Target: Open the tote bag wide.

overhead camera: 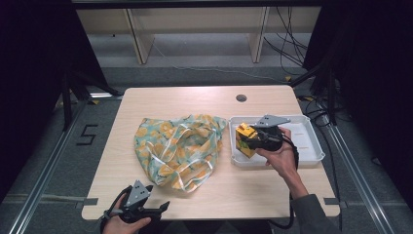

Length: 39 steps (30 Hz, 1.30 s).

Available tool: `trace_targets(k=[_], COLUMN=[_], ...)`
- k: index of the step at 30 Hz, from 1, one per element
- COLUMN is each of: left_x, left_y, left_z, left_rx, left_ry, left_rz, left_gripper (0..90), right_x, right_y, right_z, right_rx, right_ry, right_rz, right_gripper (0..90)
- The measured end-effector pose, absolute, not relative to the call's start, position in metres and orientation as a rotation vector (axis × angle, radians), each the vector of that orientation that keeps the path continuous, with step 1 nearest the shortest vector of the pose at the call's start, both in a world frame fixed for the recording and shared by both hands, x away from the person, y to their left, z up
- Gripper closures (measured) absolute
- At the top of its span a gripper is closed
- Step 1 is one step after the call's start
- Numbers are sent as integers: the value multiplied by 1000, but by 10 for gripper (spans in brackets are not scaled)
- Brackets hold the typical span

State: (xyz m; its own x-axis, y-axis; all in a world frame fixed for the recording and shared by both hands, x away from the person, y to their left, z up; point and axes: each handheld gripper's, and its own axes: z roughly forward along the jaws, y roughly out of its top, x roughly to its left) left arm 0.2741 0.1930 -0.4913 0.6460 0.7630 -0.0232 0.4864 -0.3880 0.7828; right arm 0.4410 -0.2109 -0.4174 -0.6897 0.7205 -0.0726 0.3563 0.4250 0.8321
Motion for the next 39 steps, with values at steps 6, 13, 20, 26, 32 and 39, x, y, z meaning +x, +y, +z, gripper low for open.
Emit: trace_targets(k=[6, 13, 20, 26, 32, 39], left_x=[274, 274, 274, 273, 274, 274], left_y=[192, 193, 193, 192, 192, 191], left_z=[-491, -491, -491, -492, -492, -492], left_rx=[2055, 2079, 2087, 2059, 2070, 2048], left_ry=[975, 959, 951, 960, 959, 955], left_rz=[431, 432, 430, 428, 423, 425], left_gripper=[201, 201, 201, 201, 201, 201], right_x=[443, 445, 446, 447, 448, 448], right_y=[-214, -218, -218, -216, -216, -216], right_z=[-423, -425, -431, -435, -437, -441], right_rx=[936, 941, 947, 956, 932, 947], right_ry=[2255, 2259, 2260, 2261, 2265, 2264], right_rz=[1182, 1173, 1167, 1164, 1165, 1157], right_gripper=[517, 517, 517, 517, 516, 516])
